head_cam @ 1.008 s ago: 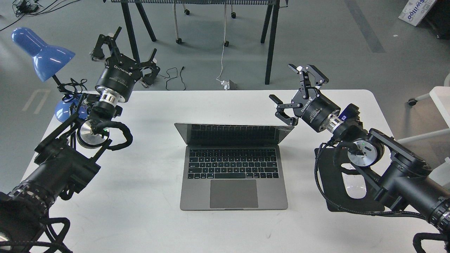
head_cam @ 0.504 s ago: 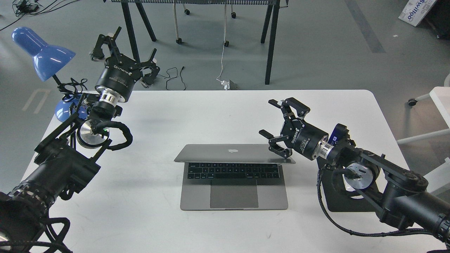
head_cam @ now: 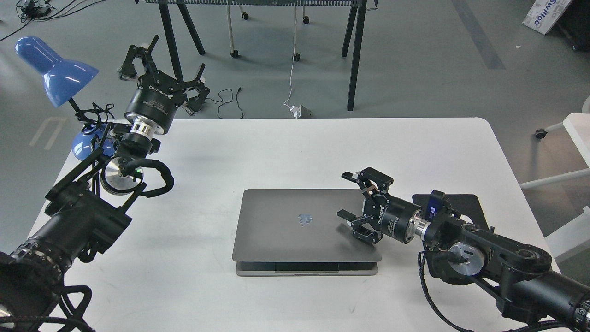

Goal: Close notebook with right arm
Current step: 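Push the laptop screen down toward the keyboard with the right gripper, then lift the right gripper up off the closed laptop lid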

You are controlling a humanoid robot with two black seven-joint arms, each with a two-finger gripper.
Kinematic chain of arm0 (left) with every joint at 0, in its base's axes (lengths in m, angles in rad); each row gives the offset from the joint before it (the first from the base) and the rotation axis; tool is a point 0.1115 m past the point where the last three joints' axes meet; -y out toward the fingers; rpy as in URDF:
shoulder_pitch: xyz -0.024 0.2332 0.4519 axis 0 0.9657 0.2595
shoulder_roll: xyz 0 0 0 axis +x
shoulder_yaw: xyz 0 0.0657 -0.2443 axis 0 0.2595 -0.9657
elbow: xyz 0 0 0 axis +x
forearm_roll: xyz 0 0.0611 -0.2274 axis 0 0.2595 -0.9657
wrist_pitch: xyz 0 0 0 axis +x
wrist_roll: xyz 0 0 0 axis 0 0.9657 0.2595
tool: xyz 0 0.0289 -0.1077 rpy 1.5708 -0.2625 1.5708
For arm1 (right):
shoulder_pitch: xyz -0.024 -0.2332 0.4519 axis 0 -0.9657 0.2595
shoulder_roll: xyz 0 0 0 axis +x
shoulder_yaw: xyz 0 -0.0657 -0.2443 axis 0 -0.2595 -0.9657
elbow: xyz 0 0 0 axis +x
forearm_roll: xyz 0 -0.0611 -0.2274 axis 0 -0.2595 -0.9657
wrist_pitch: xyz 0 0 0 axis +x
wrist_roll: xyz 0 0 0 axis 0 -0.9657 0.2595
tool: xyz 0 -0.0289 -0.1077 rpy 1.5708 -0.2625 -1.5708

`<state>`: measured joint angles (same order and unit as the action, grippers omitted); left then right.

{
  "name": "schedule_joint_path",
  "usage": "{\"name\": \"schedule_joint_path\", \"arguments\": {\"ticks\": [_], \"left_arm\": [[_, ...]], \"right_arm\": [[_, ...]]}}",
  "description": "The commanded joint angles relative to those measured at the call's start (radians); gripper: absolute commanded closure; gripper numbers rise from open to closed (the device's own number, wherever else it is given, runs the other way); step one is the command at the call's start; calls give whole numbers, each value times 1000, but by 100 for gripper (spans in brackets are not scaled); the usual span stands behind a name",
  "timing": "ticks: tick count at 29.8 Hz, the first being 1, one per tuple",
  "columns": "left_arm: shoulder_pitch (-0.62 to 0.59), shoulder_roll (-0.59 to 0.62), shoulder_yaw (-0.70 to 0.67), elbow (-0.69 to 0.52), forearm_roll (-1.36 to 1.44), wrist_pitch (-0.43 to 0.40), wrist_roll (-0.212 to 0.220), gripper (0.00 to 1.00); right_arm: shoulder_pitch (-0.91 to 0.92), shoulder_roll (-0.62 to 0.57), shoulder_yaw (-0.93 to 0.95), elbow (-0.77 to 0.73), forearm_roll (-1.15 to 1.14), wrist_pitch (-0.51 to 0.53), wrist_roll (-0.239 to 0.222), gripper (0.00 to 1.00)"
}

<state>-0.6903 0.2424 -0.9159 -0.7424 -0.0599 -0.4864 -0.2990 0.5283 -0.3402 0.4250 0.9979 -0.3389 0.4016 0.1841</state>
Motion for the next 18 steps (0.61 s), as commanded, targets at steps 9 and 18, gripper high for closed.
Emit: {"name": "schedule_joint_path", "arguments": {"ticks": [9, 18], "left_arm": [[0, -2, -6, 0, 0, 0, 0, 0], [0, -3, -9, 0, 0, 0, 0, 0]], "right_arm": [[-2, 6, -43, -24, -14, -41, -9, 0], [2, 4, -74, -22, -14, -61, -8, 0]]}}
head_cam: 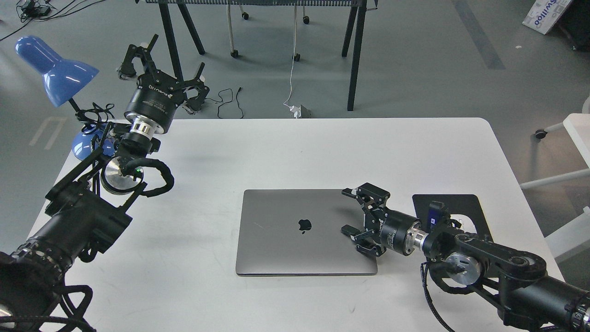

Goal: Close notebook with right arm

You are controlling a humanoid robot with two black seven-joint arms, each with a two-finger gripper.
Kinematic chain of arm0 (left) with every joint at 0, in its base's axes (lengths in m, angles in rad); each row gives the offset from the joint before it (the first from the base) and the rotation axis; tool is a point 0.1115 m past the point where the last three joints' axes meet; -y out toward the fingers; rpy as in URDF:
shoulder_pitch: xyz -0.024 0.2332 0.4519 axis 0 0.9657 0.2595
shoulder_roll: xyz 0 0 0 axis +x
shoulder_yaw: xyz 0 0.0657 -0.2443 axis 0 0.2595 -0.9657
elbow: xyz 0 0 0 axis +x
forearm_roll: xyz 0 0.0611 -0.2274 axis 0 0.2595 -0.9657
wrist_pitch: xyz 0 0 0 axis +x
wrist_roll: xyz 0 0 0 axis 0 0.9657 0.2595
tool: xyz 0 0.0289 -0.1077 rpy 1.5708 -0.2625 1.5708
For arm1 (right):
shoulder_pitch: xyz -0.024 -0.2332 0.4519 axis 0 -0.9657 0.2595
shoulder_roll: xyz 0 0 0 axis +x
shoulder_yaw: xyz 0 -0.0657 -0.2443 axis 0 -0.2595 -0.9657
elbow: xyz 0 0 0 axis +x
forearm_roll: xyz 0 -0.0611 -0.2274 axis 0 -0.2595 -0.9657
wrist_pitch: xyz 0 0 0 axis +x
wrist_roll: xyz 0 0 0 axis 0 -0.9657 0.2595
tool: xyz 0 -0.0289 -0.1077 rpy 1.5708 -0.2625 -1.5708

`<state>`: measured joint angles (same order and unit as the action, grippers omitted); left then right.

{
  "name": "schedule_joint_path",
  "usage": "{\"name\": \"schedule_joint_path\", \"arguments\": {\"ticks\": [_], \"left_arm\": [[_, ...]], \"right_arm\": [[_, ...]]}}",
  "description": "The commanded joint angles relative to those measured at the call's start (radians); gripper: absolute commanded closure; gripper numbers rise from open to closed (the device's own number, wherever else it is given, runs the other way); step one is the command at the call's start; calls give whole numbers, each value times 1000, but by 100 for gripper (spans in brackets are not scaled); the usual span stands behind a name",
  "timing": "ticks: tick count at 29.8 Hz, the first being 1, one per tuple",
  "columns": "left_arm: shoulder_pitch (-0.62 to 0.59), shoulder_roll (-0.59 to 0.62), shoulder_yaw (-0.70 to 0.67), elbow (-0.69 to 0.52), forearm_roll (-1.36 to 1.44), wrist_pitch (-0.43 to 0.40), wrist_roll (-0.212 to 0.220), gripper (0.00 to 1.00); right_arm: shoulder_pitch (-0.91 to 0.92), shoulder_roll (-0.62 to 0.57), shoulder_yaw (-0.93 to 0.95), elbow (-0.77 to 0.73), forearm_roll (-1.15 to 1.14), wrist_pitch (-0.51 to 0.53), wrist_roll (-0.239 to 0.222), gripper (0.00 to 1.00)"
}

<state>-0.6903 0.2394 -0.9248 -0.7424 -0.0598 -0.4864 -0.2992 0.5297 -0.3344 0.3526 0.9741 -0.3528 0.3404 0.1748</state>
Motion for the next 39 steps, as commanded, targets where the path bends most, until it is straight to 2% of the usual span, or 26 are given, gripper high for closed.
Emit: {"name": "schedule_joint_path", "arguments": {"ticks": [1, 9, 15, 19, 21, 28, 35, 39], "left_arm": [[0, 0, 0, 0, 0, 0, 0, 0], [0, 0, 0, 0, 0, 0, 0, 0], [0, 0, 0, 0, 0, 0, 0, 0], [0, 0, 1, 0, 0, 0, 0, 0], [0, 0, 1, 0, 0, 0, 0, 0], [0, 0, 0, 0, -1, 0, -1, 0], [0, 0, -2, 0, -2, 2, -1, 0], [0, 0, -3, 0, -2, 2, -1, 0]], "right_arm": [[3, -2, 0, 2, 2, 0, 2, 0], [19, -8, 51, 6, 6, 6, 9, 0], [20, -28, 300, 20, 9, 29, 12, 0], [44, -26, 485, 14, 9, 32, -14, 0], [99, -32, 531, 8, 18, 20, -58, 0], [180, -12, 721, -161, 87, 20, -80, 0], [216, -8, 764, -258, 314, 28, -78, 0], [219, -9, 766, -291, 328, 29, -78, 0]]}}
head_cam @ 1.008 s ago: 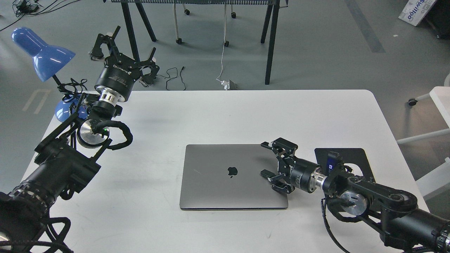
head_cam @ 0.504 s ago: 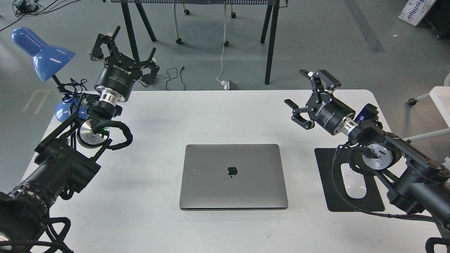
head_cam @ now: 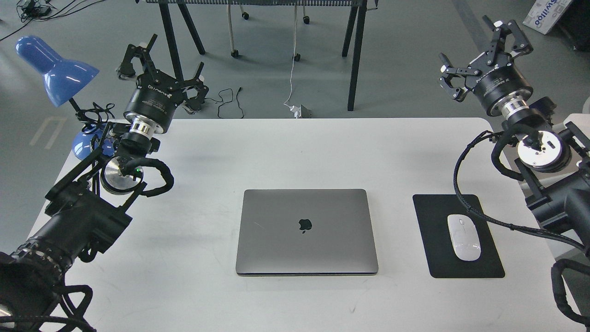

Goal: Close notebook with right arm

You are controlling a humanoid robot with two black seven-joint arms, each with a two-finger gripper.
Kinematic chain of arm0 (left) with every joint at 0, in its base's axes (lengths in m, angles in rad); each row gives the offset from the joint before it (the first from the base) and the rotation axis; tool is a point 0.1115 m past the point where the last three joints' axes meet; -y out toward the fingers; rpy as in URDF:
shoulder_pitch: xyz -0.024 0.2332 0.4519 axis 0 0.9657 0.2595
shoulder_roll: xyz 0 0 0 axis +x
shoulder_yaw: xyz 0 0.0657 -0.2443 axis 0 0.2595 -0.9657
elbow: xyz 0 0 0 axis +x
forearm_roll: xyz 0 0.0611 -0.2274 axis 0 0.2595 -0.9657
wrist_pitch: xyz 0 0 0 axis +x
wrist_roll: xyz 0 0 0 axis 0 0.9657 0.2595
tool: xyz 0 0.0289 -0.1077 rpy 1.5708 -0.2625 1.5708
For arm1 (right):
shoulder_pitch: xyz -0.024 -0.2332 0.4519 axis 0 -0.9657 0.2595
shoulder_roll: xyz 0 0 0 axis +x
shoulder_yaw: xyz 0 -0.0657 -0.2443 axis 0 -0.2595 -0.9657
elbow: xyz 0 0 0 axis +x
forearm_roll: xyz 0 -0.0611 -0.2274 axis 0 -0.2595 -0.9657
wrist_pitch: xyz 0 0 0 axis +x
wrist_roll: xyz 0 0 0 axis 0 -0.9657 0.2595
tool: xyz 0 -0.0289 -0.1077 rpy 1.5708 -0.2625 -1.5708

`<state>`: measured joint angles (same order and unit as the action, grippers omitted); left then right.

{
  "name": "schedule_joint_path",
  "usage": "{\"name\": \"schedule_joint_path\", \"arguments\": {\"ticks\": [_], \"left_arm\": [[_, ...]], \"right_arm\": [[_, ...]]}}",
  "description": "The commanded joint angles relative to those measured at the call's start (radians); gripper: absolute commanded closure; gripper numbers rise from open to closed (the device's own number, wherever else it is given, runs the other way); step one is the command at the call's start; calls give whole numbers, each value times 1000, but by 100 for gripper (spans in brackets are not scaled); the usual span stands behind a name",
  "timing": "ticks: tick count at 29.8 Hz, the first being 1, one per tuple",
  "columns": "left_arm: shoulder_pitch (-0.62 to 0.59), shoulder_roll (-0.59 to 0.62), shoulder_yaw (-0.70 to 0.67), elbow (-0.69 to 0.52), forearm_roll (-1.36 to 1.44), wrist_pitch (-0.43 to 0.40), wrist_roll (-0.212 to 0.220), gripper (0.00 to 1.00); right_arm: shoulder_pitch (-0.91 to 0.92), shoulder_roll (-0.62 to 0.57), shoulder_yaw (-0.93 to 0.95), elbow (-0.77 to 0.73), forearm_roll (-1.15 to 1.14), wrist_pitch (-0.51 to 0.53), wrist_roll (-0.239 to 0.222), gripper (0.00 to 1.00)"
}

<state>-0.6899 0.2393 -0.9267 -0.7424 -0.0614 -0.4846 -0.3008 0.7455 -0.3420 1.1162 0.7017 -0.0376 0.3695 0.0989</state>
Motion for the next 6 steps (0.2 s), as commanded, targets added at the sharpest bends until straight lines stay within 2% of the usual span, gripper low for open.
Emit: {"name": "schedule_joint_path", "arguments": {"ticks": [1, 6], "left_arm": [[0, 0, -1, 0, 0, 1, 0, 0], [0, 0, -1, 0, 0, 1, 0, 0]], "right_arm": [[5, -3, 2, -19, 13, -1, -2, 0], [5, -12, 1, -27, 13, -3, 1, 0]]}}
